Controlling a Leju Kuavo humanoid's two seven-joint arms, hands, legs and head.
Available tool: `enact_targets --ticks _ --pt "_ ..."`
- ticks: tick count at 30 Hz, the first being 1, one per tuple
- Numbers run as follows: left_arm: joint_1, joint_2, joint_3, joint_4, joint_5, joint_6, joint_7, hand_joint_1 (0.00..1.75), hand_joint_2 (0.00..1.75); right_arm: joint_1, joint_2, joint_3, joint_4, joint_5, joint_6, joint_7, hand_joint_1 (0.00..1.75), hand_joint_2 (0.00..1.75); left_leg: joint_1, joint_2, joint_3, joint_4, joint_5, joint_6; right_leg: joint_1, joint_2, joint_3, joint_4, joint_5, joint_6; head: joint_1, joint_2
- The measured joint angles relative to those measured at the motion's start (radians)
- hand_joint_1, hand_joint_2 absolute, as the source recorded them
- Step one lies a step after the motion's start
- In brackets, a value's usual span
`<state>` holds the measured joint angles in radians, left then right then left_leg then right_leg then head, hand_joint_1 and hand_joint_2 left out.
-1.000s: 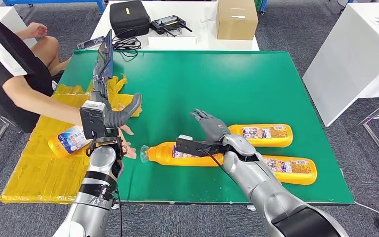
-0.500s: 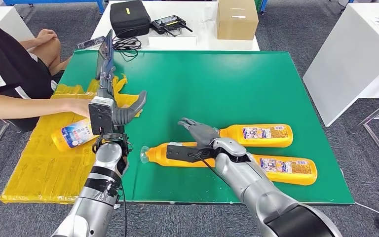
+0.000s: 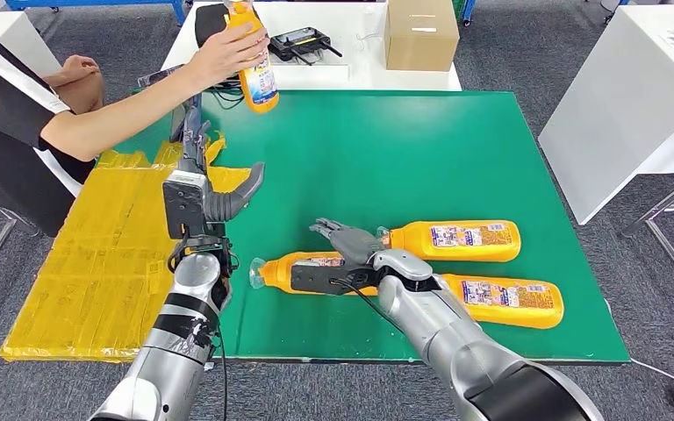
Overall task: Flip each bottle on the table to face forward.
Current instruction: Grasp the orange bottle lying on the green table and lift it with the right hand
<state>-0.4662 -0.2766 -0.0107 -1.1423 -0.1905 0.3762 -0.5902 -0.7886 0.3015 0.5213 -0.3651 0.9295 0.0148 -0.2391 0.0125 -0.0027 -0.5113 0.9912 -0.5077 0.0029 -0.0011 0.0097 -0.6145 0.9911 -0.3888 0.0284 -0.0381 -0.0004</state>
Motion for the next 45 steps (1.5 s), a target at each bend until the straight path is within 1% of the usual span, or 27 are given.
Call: enact_targets --ticks 12,15,19,20,21,22,23,24,25,26,28,33,37,39,40,41,43,45 --pt "-0.016 0.0 0.0 0.031 0.016 0.0 -0.004 0.0 1.75 -0.003 0.001 0.024 0.021 0.0 0.031 0.002 0.0 1.75 0.0 0.0 0.0 0.0 0.0 0.0 0.0 0.0 0.0 0.0 0.0 0.0 0.0 0.0" --pt "-0.021 0.0 0.0 0.038 0.02 0.0 -0.008 0.0 1.75 -0.003 0.001 0.034 0.026 0.0 0.055 0.012 0.0 1.75 0.0 0.0 0.0 0.0 0.0 0.0 0.0 0.0 0.0 0.0 0.0 0.0 0.0 0.0" --pt "-0.031 0.0 0.0 0.05 0.032 0.0 -0.01 0.0 1.75 -0.007 -0.002 0.052 0.034 -0.004 0.117 0.055 0.01 1.75 0.0 0.0 0.0 0.0 0.0 0.0 0.0 0.0 0.0 0.0 0.0 0.0 0.0 0.0" --pt "-0.033 0.0 0.0 0.053 0.034 0.0 -0.011 0.0 1.75 -0.01 -0.003 0.057 0.036 -0.003 0.133 0.065 0.09 1.75 0.0 0.0 0.0 0.0 0.0 0.0 0.0 0.0 0.0 0.0 0.0 0.0 0.0 0.0" --pt "-0.036 0.0 0.0 0.057 0.035 0.001 -0.011 0.0 1.75 -0.013 -0.004 0.063 0.039 -0.001 0.148 0.075 0.29 1.75 0.0 0.0 0.0 0.0 0.0 0.0 0.0 0.0 0.0 0.0 0.0 0.0 0.0 0.0" --pt "-0.038 0.0 -0.001 0.06 0.036 0.001 -0.012 0.0 1.75 -0.016 -0.005 0.069 0.041 0.0 0.16 0.083 0.62 1.75 0.0 0.0 0.0 0.0 0.0 0.0 0.0 0.0 0.0 0.0 0.0 0.0 0.0 0.0" --pt "-0.041 0.0 -0.001 0.064 0.039 0.001 -0.012 0.0 1.75 -0.019 -0.007 0.074 0.043 0.0 0.167 0.09 0.98 1.75 0.0 0.0 0.0 0.0 0.0 0.0 0.0 0.0 0.0 0.0 0.0 0.0 0.0 0.0" --pt "-0.044 0.0 -0.001 0.068 0.041 0.002 -0.012 0.0 1.75 -0.021 -0.008 0.079 0.045 0.0 0.171 0.097 1.29 1.75 0.0 0.0 0.0 0.0 0.0 0.0 0.0 0.0 0.0 0.0 0.0 0.0 0.0 0.0" --pt "-0.046 0.0 -0.002 0.072 0.045 0.002 -0.012 0.0 1.75 -0.023 -0.008 0.083 0.047 -0.001 0.173 0.102 1.5 1.75 0.0 0.0 0.0 0.0 0.0 0.0 0.0 0.0 0.0 0.0 0.0 0.0 0.0 0.0" --pt "-0.048 0.0 -0.002 0.075 0.048 0.002 -0.012 0.0 1.75 -0.025 -0.009 0.087 0.048 -0.002 0.175 0.108 1.58 1.75 0.0 0.0 0.0 0.0 0.0 0.0 0.0 0.0 0.0 0.0 0.0 0.0 0.0 0.0" --pt "-0.051 0.0 -0.002 0.082 0.052 0.002 -0.012 0.0 1.75 -0.027 -0.009 0.093 0.05 -0.004 0.182 0.115 1.64 1.75 0.0 0.0 0.001 0.0 0.0 0.0 0.0 0.0 0.0 0.0 0.0 0.0 0.0 0.0" --pt "-0.057 0.0 -0.004 0.094 0.053 0.0 -0.013 0.0 1.75 -0.03 -0.012 0.105 0.055 -0.007 0.194 0.121 1.66 1.75 0.0 0.0 0.001 0.0 0.0 0.0 0.0 0.0 0.0 0.0 0.0 0.0 0.0 0.0" --pt "-0.059 0.0 -0.005 0.1 0.053 0.0 -0.013 0.0 1.75 -0.032 -0.017 0.111 0.057 -0.008 0.193 0.122 1.74 1.75 0.0 0.0 0.001 0.0 0.0 0.0 0.0 0.0 0.0 0.0 0.0 0.0 0.0 0.0" --pt "-0.06 0.0 -0.005 0.102 0.053 0.001 -0.013 0.0 1.75 -0.032 -0.017 0.115 0.058 -0.002 0.171 0.126 1.75 1.75 0.0 0.0 0.001 0.0 0.0 0.0 0.0 0.0 0.0 0.0 0.0 0.0 0.0 0.0" --pt "-0.06 0.0 -0.005 0.102 0.053 0.003 -0.013 0.0 1.75 -0.032 -0.017 0.117 0.058 0.005 0.142 0.131 1.75 1.75 0.0 0.0 0.001 0.0 0.0 0.0 0.0 0.0 0.0 0.0 0.0 0.0 0.0 0.0" --pt "-0.059 0.0 -0.004 0.102 0.052 0.006 -0.012 0.0 1.75 -0.029 -0.016 0.12 0.057 0.014 0.093 0.139 1.75 1.75 0.0 0.0 0.001 0.0 0.0 0.0 0.0 0.0 0.0 0.0 0.0 0.0 0.0 0.0" --pt "-0.053 0.0 -0.004 0.096 0.046 0.011 -0.006 0.0 1.75 -0.019 -0.011 0.125 0.053 0.037 -0.062 0.16 1.75 1.75 0.0 0.0 0.0 0.0 0.0 0.0 0.0 0.0 0.0 0.0 0.0 0.0 0.0 0.0" --pt "-0.037 0.0 -0.001 0.078 0.033 0.01 0.006 0.0 1.75 -0.004 -0.002 0.124 0.035 0.055 -0.265 0.174 1.75 1.75 0.0 0.001 0.0 0.0 0.0 0.0 0.0 0.001 0.0 0.0 0.0 0.0 0.0 0.0"
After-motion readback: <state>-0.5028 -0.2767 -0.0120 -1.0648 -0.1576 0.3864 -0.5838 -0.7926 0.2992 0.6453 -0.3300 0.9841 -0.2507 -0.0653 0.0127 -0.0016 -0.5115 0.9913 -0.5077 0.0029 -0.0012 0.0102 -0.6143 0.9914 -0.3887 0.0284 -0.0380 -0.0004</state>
